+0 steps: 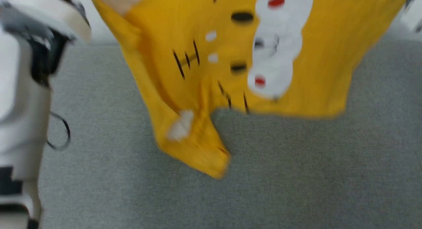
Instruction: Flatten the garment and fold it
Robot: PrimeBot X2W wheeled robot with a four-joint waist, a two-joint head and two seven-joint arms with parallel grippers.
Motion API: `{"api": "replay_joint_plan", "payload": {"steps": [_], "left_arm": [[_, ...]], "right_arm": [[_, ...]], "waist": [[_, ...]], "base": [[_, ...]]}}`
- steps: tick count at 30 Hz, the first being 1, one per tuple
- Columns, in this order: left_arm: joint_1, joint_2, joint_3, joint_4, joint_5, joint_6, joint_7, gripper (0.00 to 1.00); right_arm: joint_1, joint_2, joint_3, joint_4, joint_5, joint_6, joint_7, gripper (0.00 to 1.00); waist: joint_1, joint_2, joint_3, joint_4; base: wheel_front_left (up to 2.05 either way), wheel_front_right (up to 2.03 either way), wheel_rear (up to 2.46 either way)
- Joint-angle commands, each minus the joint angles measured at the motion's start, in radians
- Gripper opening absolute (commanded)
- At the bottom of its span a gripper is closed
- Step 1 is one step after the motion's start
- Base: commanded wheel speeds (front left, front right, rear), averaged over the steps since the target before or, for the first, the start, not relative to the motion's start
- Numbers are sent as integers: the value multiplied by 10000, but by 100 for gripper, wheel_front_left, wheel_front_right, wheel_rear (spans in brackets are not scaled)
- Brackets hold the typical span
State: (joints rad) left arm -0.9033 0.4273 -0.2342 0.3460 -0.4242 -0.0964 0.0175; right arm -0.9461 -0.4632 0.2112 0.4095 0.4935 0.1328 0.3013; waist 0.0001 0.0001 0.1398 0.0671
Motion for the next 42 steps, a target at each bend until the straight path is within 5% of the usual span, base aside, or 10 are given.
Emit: {"api": "replay_joint_plan", "payload": {"steps": [1, 10, 20, 30, 38, 42], "left_arm": [[-801, 65, 28, 510, 181, -34, -327, 0], [-4904, 42, -123, 3212, 893, -115, -1810, 0], [-5326, -280, -471, 5335, 589, -281, -2424, 0], [-2839, -735, -678, 6253, -488, -338, -2739, 0], [1579, -737, -513, 4713, -1624, -336, -2787, 0], [3953, -625, -501, 3107, -1810, 137, -2584, 0]], "right_arm": [[-612, 53, -141, 254, -282, -21, -390, 0], [-3573, 289, -461, 1697, -1370, -21, -2445, 0], [-3960, 807, 528, 3512, -856, -21, -3276, 0], [-2348, 1090, 2578, 4130, 521, -21, -3810, 0], [1122, 140, 3842, 2227, 1751, -21, -4089, 0], [3024, -407, 3647, 1037, 1859, -21, -3989, 0]], "waist": [[-1, -1, 1024, -776], [-1, -1, 2314, -1181], [-1, -1, 3421, -1055], [-1, -1, 2856, -711], [-1, -1, 1177, -405], [-1, -1, 380, -303]], "base": [[0, 0, 0], [0, 0, 0], [0, 0, 0], [0, 0, 0], [0, 0, 0], [0, 0, 0]]}}
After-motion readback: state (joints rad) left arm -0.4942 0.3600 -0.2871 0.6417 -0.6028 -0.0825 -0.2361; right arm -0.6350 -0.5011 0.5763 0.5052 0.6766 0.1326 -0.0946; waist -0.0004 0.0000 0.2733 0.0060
